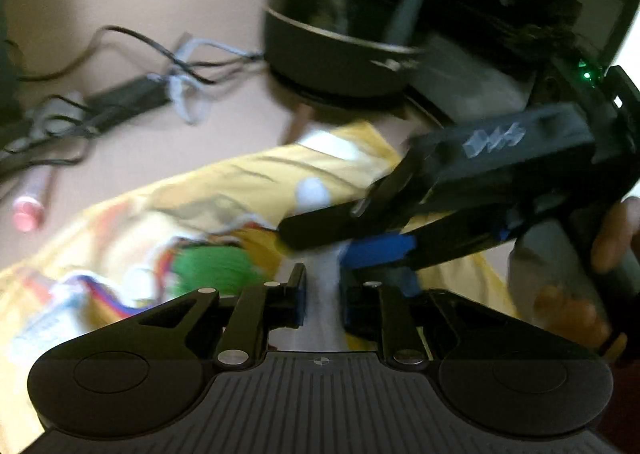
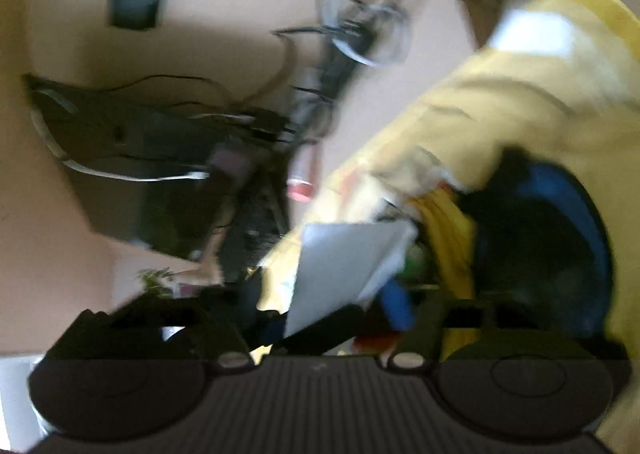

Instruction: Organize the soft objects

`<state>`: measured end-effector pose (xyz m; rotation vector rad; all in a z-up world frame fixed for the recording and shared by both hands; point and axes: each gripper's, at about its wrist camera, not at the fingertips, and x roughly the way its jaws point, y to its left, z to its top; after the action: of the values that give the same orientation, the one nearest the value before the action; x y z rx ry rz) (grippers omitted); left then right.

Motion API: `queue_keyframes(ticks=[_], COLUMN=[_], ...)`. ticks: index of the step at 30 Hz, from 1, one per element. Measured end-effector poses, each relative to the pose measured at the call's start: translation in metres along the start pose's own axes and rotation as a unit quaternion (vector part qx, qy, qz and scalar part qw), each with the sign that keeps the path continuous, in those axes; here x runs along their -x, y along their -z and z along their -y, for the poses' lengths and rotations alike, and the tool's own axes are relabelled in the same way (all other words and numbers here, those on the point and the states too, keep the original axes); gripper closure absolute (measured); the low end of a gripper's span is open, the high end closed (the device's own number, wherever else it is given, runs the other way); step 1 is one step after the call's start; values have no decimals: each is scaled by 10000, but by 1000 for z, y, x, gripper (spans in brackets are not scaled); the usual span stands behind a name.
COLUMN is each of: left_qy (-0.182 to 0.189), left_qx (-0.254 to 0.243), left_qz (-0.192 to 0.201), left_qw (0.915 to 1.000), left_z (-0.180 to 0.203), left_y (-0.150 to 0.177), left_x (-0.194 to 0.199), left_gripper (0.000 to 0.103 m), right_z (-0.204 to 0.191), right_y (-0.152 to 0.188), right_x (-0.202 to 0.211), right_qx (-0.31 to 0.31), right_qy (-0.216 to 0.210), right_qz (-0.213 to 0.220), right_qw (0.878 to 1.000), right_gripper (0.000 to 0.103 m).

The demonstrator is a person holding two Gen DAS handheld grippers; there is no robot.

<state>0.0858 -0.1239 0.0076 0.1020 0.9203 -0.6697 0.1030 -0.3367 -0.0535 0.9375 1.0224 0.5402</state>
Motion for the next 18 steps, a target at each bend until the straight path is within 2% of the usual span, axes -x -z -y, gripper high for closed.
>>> queue_keyframes(ticks=[2, 3, 5, 8, 10, 11, 13, 16, 18], left_qy=[23, 94, 302, 321, 219, 100, -204, -666, -719], left_qx=[-254, -258, -318, -679, -829, -848, -750, -329, 86], left_qz=[-45, -75, -121, -153, -145, -117, -139, -366, -376], left_qw=[9997, 9996, 9990, 9971, 9962, 9963, 9969, 9966, 9967], left_z=[9, 10, 12, 16, 13, 9, -3, -29, -48], left_y=[2, 3, 4, 11, 18, 22, 31, 44, 49], left_x=[-7, -8, -8, 4, 15, 22, 31, 33, 27], left_gripper=[76, 71, 46, 22, 14, 10, 9, 9, 9], right_z=[3, 5, 12, 6, -1, -7, -22, -49, -60], right_y=[8, 10, 13, 17, 17, 16, 14, 17, 19], right_x=[8, 12, 22, 36, 40, 38, 24, -18, -51], right_qx=[121, 144, -41, 430, 700, 786, 1012, 1591, 1906], right_qy=[383, 535, 582, 1123, 1383, 1346, 1137, 856, 959], right_qz=[139, 202, 318, 729, 922, 928, 836, 429, 135], right_qw=[9991, 9983, 9978, 9901, 9836, 9834, 9848, 9826, 9769], right_gripper=[80, 84, 90, 90, 90, 90, 90, 90, 91])
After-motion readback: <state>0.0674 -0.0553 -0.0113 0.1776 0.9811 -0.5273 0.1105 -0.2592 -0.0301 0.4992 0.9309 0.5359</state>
